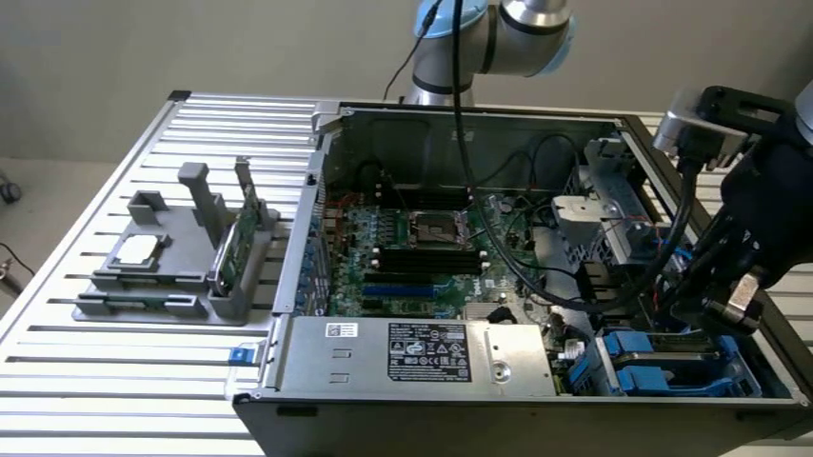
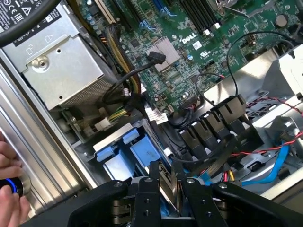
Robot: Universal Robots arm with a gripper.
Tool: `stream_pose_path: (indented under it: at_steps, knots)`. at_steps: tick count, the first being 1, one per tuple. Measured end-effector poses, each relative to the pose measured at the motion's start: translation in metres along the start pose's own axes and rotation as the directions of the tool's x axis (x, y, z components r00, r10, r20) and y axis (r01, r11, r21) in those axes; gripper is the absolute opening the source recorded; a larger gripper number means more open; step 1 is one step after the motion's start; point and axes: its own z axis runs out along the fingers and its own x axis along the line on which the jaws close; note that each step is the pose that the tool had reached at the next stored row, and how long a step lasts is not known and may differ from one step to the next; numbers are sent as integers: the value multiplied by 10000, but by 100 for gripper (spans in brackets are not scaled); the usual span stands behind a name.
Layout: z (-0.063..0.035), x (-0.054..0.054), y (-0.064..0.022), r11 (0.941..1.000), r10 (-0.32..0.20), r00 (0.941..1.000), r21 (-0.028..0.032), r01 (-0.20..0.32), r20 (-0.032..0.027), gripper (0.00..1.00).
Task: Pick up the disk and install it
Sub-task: 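Insert the first disk wire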
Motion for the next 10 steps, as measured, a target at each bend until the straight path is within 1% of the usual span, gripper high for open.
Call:
stream_pose_path:
  at_steps: [5, 10]
  knots:
    - [-22, -1, 1, 9978, 665, 9978, 20, -665, 20, 25]
    - [-76, -2, 3, 9923, 1239, 9923, 26, -1239, 34, 25]
